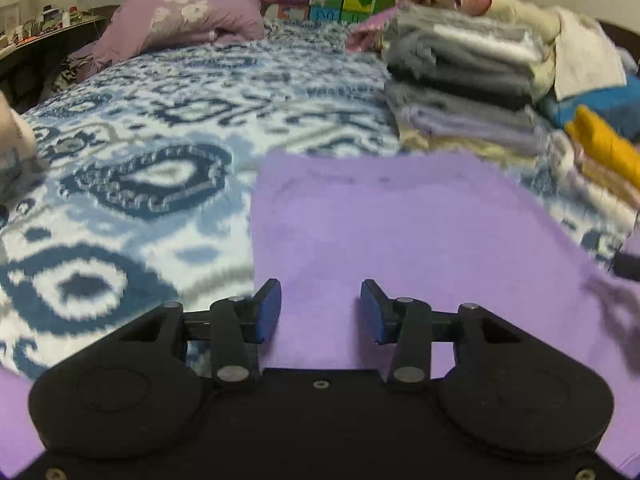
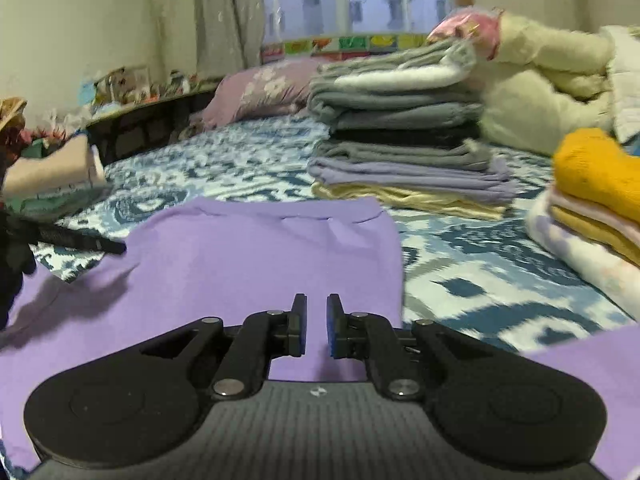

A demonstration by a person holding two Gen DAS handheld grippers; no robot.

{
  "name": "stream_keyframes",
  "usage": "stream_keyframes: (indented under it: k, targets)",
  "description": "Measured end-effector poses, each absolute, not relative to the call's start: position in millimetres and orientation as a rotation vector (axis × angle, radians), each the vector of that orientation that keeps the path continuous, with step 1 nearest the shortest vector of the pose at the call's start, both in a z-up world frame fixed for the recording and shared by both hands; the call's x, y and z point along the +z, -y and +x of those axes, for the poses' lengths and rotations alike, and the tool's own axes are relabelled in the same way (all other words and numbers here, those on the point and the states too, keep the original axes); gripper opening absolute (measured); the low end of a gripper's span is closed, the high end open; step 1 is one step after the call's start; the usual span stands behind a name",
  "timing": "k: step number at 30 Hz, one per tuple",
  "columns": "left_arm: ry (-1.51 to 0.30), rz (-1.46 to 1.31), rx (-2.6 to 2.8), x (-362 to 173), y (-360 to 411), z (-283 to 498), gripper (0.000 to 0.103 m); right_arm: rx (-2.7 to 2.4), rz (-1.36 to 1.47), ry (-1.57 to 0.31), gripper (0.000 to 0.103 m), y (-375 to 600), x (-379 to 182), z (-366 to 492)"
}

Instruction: Fold clothes

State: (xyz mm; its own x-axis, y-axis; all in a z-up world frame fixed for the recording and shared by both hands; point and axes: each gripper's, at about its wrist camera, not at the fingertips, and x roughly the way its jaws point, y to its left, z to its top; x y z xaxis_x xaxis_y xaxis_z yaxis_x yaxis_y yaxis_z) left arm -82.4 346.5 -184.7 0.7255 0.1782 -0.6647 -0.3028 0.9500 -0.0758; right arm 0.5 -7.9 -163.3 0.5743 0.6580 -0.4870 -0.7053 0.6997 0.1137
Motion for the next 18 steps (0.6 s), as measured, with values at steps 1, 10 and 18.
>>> stream_keyframes:
  k: [1, 10, 18]
  targets:
    - [-0.725, -0.173, 0.273, -191.1, -344.9, -82.1, 0.043, 0.783, -0.120, -0.549, 0.016, 10.0, -168.2, -1.5]
    - [-0.739, -0.047, 0.301, -186.9, -301.2, -115.2, 0.052, 0.718, -0.147, -0.621, 0.033, 35.3, -182.8, -24.1]
    - [-0.707, -0.001, 0.266, -179.9, -249.4, -169.6, 0.052, 0.714, -0.058, -0.533, 0.032, 64.1, -168.2, -63.9]
